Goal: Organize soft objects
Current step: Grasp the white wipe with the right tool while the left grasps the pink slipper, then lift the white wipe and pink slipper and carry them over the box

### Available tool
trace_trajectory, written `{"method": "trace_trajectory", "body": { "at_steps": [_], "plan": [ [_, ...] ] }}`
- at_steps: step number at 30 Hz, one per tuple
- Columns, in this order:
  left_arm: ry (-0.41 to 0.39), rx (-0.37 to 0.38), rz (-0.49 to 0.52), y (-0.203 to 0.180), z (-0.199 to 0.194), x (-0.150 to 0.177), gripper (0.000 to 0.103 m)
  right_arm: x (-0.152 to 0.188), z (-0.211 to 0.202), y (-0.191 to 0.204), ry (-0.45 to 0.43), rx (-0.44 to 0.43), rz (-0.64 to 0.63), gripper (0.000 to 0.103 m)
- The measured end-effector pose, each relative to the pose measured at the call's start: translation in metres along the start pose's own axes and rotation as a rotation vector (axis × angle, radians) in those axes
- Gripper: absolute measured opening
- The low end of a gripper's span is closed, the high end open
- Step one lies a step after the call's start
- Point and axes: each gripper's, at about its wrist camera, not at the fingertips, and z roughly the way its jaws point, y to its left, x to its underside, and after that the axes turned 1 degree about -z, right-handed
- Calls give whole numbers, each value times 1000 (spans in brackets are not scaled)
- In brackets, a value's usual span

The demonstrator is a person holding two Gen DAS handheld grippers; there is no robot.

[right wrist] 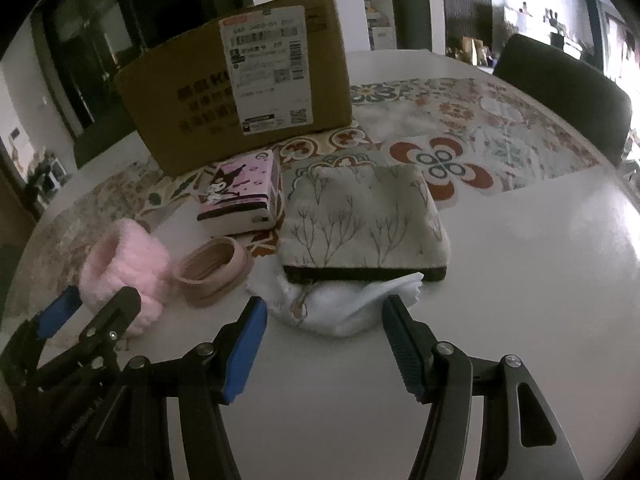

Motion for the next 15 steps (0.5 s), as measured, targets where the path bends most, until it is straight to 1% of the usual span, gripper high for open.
{"method": "trace_trajectory", "body": {
  "at_steps": [2,3,4,5,6,7,8,9,10,12,15],
  "plan": [
    [-1,6,8,-1,0,0,60,-1,1,1,-1,11,-11,53],
    [2,7,13,-2,1,-1,56,-2,1,1,-3,16,-14,44],
    [7,9,19,-3,2,0,49,-2,1,0,-4,18,-15,35],
    [7,6,25,-4,2,0,43,-2,2,-1,-4,15,-13,32],
    [3,3,28,-5,1,0,40,-3,2,-2,-5,8,-8,26],
    [-1,1,31,-6,1,0,33,-3,2,-4,-4,3,-5,20],
    [-1,1,31,-7,0,-1,28,-3,2,-4,-3,-3,-3,16],
    [-2,1,29,-7,0,-1,27,-3,2,-6,0,-18,1,13],
    [-4,5,27,-7,0,0,26,-3,2,-7,1,-29,7,12],
    [-12,5,26,-8,-3,0,25,-3,-1,-8,-1,-46,16,11],
    [-33,6,28,-9,-11,-1,24,-2,-12,-6,-33,-76,6,10]
  ]
}}
